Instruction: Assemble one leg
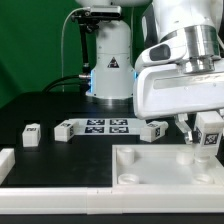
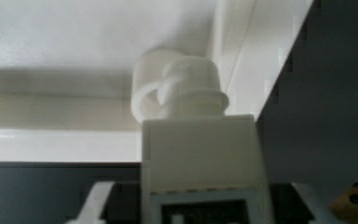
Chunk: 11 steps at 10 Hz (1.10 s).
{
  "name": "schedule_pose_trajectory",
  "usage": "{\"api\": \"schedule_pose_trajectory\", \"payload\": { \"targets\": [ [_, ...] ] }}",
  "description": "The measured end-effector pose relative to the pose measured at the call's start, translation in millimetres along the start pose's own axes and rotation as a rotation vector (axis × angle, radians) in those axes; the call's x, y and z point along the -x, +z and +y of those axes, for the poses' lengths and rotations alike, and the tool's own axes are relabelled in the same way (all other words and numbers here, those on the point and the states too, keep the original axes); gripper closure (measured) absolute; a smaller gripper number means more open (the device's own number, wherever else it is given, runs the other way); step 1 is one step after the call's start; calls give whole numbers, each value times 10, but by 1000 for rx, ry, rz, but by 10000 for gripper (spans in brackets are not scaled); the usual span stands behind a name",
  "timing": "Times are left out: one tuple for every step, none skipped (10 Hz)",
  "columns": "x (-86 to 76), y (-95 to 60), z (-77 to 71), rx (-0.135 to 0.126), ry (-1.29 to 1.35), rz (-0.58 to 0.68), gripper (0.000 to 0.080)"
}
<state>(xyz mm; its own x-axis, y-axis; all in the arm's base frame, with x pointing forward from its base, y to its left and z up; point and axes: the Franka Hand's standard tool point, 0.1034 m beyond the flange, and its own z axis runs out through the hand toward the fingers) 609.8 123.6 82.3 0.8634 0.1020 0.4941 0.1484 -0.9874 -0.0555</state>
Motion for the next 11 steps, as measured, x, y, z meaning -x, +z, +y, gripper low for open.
{"api": "schedule_pose_trajectory", "payload": {
  "targets": [
    [12, 48, 23, 0, -4, -13, 509],
    [-26, 73, 60, 2, -8, -10, 509],
    [-42, 104, 78, 4, -8, -5, 509],
    [-38, 131, 86, 7, -7, 13, 509],
    [-53, 131, 86, 7, -7, 15, 509],
    [-57, 135, 94, 8, -6, 15, 509],
    [-56, 142, 105, 9, -6, 16, 509],
    [-57, 142, 108, 10, -5, 20, 509],
    [-55, 144, 98, 10, -7, 28, 509],
    [-55, 149, 83, 9, -8, 33, 509],
    [-59, 156, 67, 8, -9, 38, 509]
  ]
}}
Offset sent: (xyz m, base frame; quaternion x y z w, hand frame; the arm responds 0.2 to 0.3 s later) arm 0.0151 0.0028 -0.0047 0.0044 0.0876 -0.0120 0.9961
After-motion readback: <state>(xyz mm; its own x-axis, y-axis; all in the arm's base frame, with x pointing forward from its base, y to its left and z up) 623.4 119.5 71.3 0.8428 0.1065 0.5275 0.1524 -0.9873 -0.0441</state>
